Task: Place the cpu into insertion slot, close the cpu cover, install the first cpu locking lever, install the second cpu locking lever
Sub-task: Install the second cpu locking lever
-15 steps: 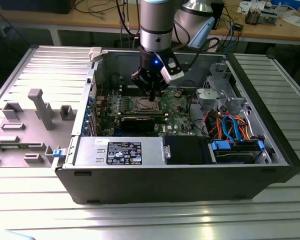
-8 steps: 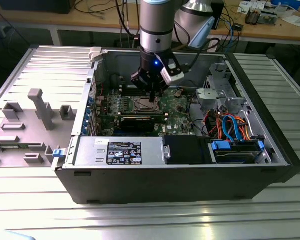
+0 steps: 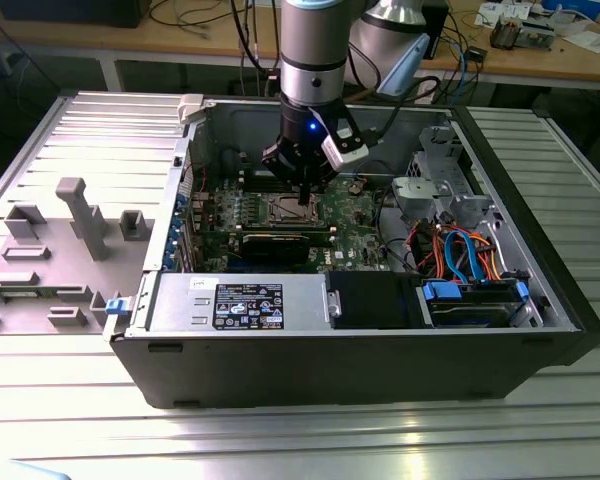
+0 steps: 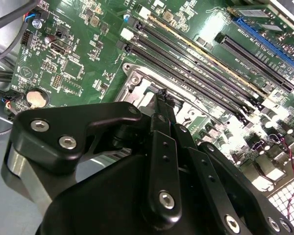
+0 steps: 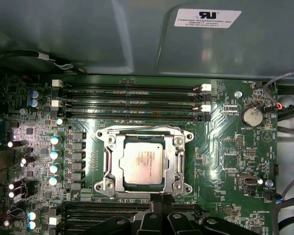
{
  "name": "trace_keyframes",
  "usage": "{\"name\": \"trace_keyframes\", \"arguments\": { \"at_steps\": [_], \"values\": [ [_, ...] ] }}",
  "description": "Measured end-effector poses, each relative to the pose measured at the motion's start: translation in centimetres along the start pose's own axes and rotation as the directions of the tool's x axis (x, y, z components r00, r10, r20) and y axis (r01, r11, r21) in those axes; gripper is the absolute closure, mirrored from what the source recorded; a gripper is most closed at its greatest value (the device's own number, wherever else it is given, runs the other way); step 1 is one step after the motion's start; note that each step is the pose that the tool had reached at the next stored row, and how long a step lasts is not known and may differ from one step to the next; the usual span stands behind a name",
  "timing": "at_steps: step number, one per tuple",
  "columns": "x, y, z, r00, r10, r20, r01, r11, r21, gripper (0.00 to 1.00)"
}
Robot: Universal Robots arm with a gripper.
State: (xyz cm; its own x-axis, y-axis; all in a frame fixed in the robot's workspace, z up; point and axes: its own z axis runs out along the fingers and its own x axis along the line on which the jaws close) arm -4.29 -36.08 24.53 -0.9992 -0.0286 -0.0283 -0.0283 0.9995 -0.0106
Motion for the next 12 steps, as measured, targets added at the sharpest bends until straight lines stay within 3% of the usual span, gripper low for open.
{"name": "trace_keyframes", "arguments": {
  "at_steps": [2, 5, 9, 12],
  "values": [
    [0.0, -0.03, -0.01, 1.0, 0.0, 0.0001, 0.0, 1.0, -0.0036, 0.89],
    [0.0, -0.13, 0.01, 1.0, 0.001, 0.0009, -0.001, 0.9995, -0.0314, 0.89],
    [0.03, -0.71, 0.01, 1.0, 0.002, 0.0001, -0.002, 0.9995, -0.0329, 0.89],
    [0.06, -0.91, 0.02, 1.0, 0.003, -0.0067, -0.003, 0.9994, -0.0331, 0.89]
  ]
}}
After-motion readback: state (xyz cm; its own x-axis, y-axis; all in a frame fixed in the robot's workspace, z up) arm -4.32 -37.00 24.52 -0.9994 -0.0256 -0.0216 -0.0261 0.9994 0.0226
